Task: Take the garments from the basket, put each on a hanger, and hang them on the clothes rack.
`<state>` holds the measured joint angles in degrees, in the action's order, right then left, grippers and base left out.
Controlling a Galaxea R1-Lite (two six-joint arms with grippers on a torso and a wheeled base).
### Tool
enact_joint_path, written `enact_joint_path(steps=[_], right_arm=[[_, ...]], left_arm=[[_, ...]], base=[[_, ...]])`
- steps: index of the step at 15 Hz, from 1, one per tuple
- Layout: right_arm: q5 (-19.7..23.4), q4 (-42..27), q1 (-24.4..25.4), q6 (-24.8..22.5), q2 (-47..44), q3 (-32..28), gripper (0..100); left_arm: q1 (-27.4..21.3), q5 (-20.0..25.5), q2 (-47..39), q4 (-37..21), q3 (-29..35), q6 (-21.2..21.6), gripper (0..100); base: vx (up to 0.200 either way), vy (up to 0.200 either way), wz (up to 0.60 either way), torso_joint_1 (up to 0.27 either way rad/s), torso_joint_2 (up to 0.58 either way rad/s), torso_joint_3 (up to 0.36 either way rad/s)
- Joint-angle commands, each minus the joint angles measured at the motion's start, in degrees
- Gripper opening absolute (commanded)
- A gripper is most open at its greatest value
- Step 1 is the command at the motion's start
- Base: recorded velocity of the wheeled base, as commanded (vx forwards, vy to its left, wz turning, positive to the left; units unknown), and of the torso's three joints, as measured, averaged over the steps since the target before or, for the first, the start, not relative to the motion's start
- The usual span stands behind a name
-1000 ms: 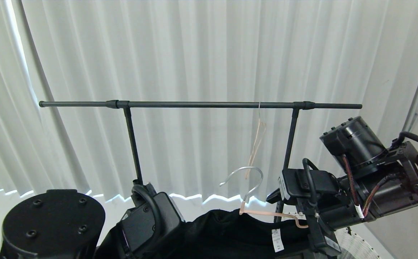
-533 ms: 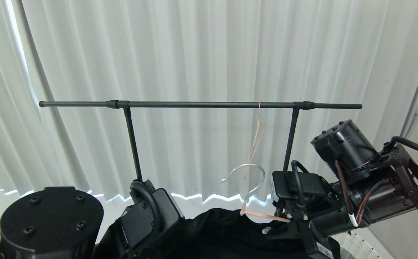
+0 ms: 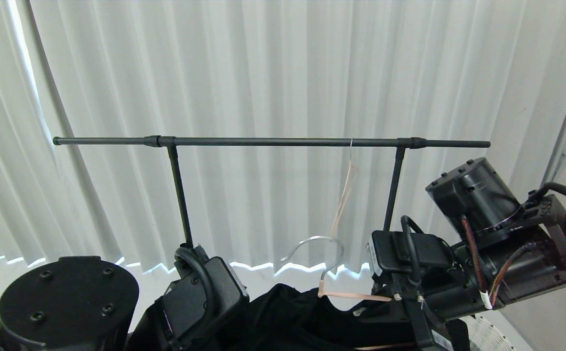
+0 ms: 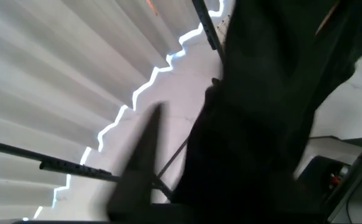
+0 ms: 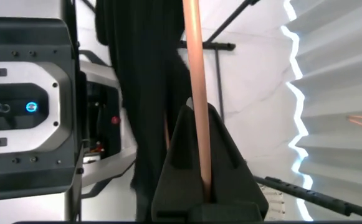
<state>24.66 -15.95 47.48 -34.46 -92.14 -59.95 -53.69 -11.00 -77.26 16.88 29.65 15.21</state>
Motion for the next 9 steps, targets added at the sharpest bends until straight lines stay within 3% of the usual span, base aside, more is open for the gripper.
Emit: enact_joint_path(steps=[1,5,9], right_arm=[[-0.05,-0.05,-0.29,-1.05,1.87,0.1,0],[-0.05,-0.14,-1.52,-1.75,3.28,0.45,0],[-0.05,-0.14,-5.91,-1.84,4.07,0.45,0]], left_arm=[[0.34,-0.17,0.18,-0.18,-0.03,-0.1,100],[0.69,-0.08,1.85,-0.18,-0.38,-0.1,100],[1.57,-0.17,3.61,-0.18,-3.28,-0.01,100]], base=[[0.0,0.0,0.0,0.0,0.0,0.0],[0.0,0.0,0.0,0.0,0.0,0.0],[0.0,0.0,0.0,0.0,0.0,0.0]])
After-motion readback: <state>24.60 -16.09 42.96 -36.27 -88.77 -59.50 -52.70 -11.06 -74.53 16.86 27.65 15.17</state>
